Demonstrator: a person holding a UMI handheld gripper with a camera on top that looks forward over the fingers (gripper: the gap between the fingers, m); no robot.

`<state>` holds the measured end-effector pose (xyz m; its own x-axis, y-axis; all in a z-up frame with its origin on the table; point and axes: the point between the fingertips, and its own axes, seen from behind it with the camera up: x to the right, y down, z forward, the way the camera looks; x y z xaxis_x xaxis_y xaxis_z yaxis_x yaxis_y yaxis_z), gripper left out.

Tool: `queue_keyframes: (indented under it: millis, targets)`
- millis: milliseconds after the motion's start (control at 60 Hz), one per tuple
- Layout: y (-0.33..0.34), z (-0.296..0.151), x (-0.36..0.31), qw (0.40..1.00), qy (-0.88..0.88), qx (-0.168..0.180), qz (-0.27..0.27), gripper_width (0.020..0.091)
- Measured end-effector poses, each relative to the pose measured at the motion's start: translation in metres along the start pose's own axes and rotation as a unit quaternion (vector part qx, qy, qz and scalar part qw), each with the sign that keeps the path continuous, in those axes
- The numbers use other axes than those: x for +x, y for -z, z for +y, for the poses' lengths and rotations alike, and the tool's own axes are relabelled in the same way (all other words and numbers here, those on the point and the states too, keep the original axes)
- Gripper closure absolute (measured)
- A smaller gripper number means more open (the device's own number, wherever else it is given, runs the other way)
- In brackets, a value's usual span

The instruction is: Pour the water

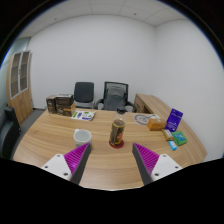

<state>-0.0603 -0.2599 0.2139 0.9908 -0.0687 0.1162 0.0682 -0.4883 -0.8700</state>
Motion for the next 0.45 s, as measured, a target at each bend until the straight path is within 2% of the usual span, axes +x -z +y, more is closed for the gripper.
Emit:
queue_keyframes:
  millis: [200,317,450]
  targets:
    - [0.059,0.014,-0.022,1.000,-0.017,-0.009,0.003,0.0246]
    - [0.074,0.024,-0.025,0.999,-0.033,-0.020,0.007,0.0247]
    - [0.079,0.022,-0.031,0.999,-0.037,-0.017,0.005,0.0248]
